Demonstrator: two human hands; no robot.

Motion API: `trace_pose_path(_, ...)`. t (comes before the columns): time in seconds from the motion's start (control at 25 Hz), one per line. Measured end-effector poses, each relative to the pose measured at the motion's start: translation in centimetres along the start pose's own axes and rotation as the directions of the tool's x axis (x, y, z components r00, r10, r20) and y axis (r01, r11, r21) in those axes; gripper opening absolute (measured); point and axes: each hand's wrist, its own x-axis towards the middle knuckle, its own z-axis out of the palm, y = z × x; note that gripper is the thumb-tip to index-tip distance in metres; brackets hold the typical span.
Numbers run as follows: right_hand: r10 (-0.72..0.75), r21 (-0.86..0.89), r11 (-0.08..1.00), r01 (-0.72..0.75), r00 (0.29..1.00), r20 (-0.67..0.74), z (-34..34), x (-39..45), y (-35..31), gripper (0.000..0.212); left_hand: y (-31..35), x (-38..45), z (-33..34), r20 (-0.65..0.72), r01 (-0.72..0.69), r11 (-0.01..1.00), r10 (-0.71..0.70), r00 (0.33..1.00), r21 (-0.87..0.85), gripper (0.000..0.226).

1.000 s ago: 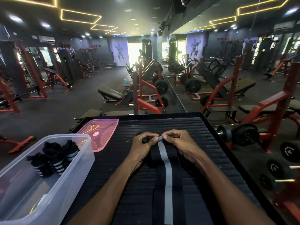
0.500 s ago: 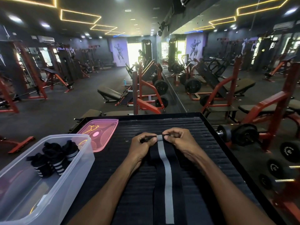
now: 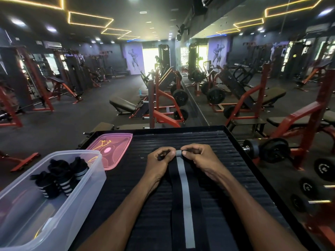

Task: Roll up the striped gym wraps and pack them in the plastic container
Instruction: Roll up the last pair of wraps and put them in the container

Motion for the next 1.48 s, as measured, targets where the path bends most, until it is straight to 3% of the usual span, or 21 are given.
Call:
trace_pose_path(0.12,-0.031,-0.058,0.998,0.031,0.999,-0.013,0.0,0.2,0.4,0.011,-0.1,0.0,0.1,0.025,0.023,1.0,-0.024,0.999,0.005,0.015)
trace_pose_path(0.24,-0.108,-0.085,0.991,0.107,0.994,-0.001,-0.1,0.2,0.5,0.021,-0.2,-0.1,0.3,0.07,0.142,0.988,-0.138,0.988,-0.058,0.008)
trace_pose_path(0.32,-0.12,-0.092,0.988,0.12,0.993,0.013,-0.2,0.3,0.6,0.024,-0.1,-0.2,0.4,0.055,0.127,0.992,-0.126,0.99,-0.013,0.007)
trace_pose_path(0.56,0.032,-0.07,0.997,-0.028,0.998,0.055,0.0,1.1,1.6,0.015,0.2,-0.3,0.3,0.023,0.05,0.999,-0.051,0.998,0.007,0.023)
trace_pose_path(0.68,-0.045,-0.118,0.992,0.052,0.997,0.059,-0.1,0.9,1.5,0.018,0.1,-0.1,0.3,0.031,0.038,0.999,-0.039,0.999,0.01,0.025)
trace_pose_path(0.84,-0.133,-0.123,0.983,0.14,0.989,0.06,-0.2,0.6,1.2,0.021,0.1,-0.2,0.2,0.068,0.128,0.99,-0.124,0.99,-0.055,0.007)
trace_pose_path(0.92,-0.11,-0.112,0.987,0.117,0.992,0.065,-0.1,0.7,1.4,0.02,0.1,-0.2,0.2,0.035,0.071,0.997,-0.072,0.997,0.024,0.007)
trace_pose_path(1.12,0.105,-0.117,0.988,-0.098,0.993,0.058,-0.1,0.7,1.2,0.014,0.2,-0.1,0.0,0.024,0.007,0.996,-0.009,1.0,0.085,0.026)
trace_pose_path(1.24,-0.021,-0.145,0.989,0.025,0.999,0.025,-0.2,0.6,1.1,0.011,-0.1,0.0,0.1,0.034,0.041,0.997,-0.044,0.998,0.068,0.026)
trace_pose_path(1.36,-0.111,-0.088,0.99,0.114,0.993,0.039,-0.4,0.3,0.8,0.026,0.1,0.0,-0.3,0.102,0.157,0.988,-0.157,0.982,0.008,0.013)
trace_pose_path(1.48,-0.134,-0.076,0.988,0.136,0.99,0.039,-0.3,0.4,0.8,0.032,0.3,-0.1,-0.5,0.106,0.139,0.984,-0.151,0.983,0.112,0.014)
